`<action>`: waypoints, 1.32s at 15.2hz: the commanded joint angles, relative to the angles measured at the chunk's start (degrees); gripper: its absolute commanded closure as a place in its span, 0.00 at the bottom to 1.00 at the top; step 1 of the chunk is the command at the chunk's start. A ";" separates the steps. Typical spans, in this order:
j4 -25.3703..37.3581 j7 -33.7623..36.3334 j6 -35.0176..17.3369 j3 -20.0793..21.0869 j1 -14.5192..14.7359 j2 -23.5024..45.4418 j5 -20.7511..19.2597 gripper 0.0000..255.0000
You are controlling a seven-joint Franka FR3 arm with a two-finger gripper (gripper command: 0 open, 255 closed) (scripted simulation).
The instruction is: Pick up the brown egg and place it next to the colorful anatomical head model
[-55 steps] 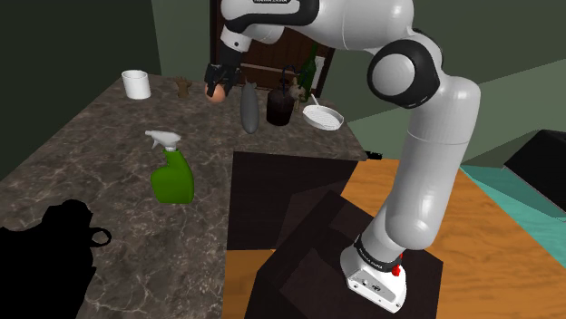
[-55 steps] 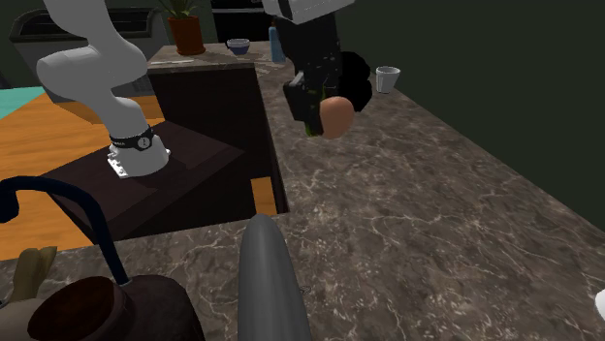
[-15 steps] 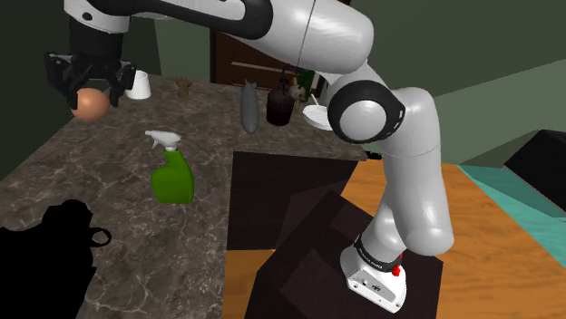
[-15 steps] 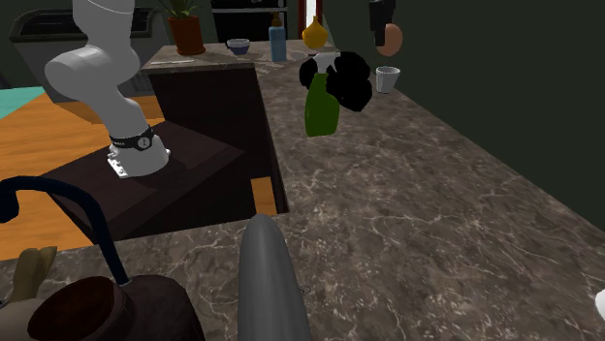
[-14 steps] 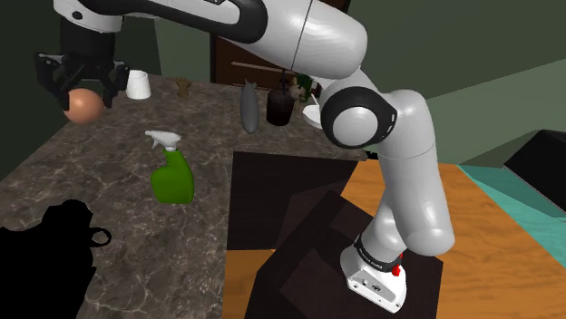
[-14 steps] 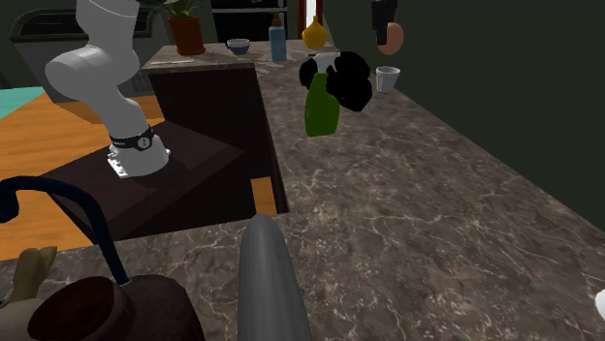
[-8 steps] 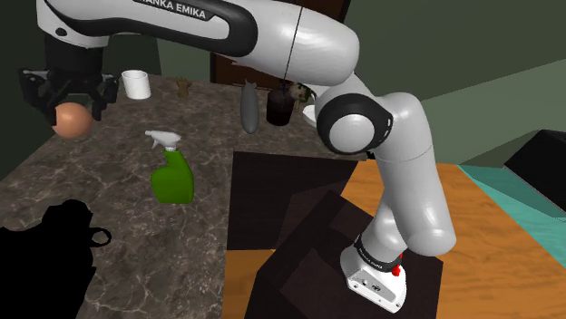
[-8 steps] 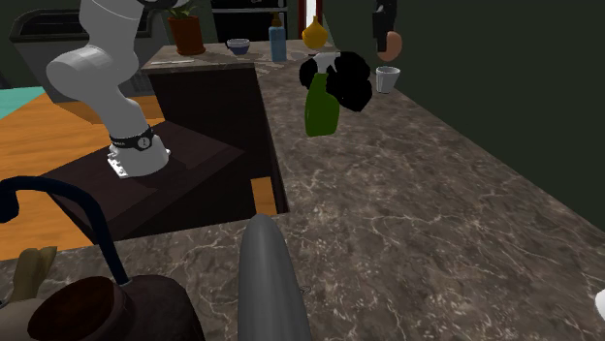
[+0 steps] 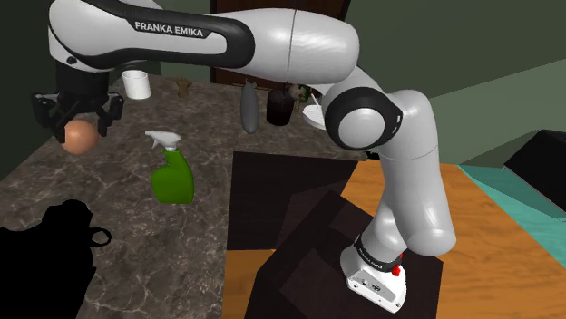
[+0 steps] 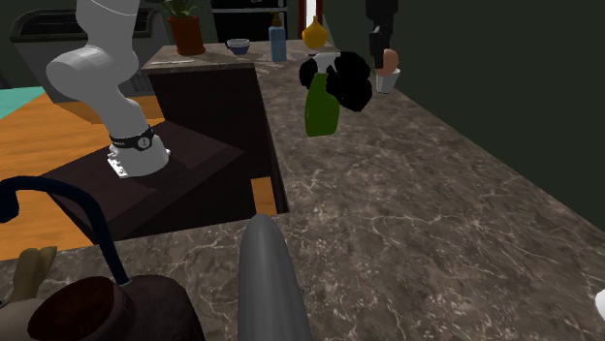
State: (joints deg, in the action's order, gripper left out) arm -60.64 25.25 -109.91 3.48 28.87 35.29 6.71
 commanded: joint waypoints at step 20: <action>-14.62 -2.20 -15.48 0.21 -0.20 0.95 0.85 1.00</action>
State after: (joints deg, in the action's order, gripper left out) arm -74.84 23.25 -124.69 3.68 28.74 35.98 7.49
